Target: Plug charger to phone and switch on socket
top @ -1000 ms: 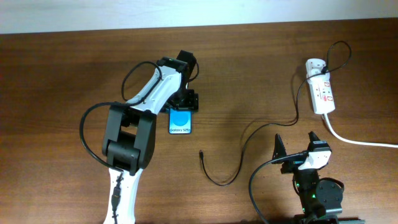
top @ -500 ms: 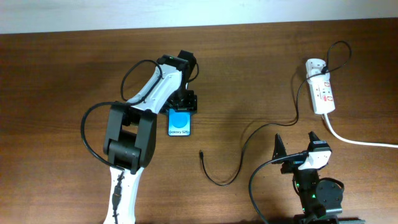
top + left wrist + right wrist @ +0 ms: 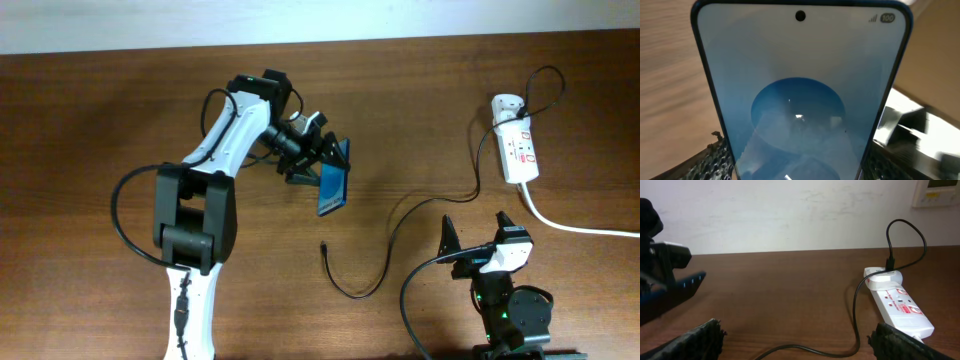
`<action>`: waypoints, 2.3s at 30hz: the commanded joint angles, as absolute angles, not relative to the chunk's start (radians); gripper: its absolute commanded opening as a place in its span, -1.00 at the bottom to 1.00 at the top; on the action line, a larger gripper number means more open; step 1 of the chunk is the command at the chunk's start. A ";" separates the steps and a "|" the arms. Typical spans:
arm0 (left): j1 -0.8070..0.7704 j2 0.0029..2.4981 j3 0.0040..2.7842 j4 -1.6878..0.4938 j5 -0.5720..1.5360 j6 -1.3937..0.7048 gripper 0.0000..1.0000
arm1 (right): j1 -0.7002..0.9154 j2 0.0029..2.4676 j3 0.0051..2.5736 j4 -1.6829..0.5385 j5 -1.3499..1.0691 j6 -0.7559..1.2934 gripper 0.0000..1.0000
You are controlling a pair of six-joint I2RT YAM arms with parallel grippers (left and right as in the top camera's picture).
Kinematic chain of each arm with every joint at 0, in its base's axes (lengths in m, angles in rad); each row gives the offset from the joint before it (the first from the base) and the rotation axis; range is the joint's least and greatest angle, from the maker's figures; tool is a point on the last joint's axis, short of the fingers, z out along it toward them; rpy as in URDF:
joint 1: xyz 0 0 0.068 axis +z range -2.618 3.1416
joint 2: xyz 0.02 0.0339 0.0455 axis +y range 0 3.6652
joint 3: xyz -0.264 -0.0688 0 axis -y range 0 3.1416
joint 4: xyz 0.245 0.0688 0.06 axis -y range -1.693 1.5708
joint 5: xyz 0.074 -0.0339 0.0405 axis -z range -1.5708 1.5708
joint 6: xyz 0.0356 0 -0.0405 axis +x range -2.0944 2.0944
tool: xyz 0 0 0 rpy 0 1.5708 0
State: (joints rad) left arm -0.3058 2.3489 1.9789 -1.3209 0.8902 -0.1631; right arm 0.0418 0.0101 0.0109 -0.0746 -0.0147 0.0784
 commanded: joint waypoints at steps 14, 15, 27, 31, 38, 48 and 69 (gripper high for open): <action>-0.119 2.356 2.004 -1.322 1.574 -0.413 0.49 | 0.038 0.004 0.006 -0.080 -0.002 0.082 0.97; -0.105 2.356 2.004 -1.323 1.574 -0.428 0.50 | 0.038 0.004 0.006 -0.080 -0.002 0.082 0.97; -0.081 2.356 2.004 -1.350 1.574 -0.479 0.52 | 0.038 0.004 0.006 -0.080 -0.002 0.082 0.97; -0.073 2.356 2.004 -1.372 1.574 -0.479 0.53 | 0.038 0.004 0.006 -0.080 -0.002 0.082 0.97; -0.073 2.356 2.004 -1.375 1.574 -0.479 0.54 | 0.038 0.004 0.006 -0.080 -0.003 0.082 0.97; -0.071 2.356 2.004 -1.409 1.574 -0.482 0.54 | 0.038 0.004 0.006 -0.080 -0.003 0.082 0.97; -0.069 2.356 2.004 -1.409 1.574 -0.474 0.55 | 0.038 0.004 0.006 -0.080 -0.002 0.082 0.97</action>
State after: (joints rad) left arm -0.0761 2.3489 1.9789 -1.4063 1.5188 -0.4763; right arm 0.0418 0.0101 0.0109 -0.0746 -0.0147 0.0788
